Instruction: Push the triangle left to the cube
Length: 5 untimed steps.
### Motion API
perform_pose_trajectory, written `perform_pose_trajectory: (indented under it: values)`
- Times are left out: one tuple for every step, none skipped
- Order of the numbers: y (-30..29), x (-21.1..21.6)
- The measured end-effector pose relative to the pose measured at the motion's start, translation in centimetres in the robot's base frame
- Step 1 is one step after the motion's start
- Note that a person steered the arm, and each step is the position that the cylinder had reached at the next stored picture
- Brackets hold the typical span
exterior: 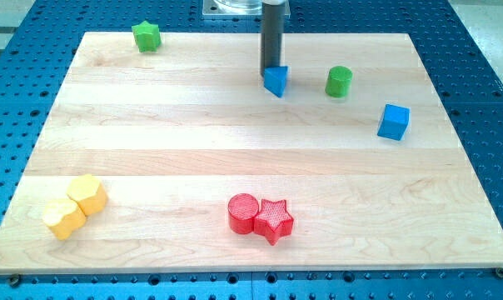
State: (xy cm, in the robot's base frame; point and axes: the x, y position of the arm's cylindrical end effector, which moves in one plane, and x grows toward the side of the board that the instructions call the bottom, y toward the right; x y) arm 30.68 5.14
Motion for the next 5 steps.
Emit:
perform_pose_trajectory:
  values:
    - [3.4, 2.6]
    - [2.6, 3.1]
    - [-1.5, 1.5]
    - [-5.5, 1.2]
    - [-4.6, 3.7]
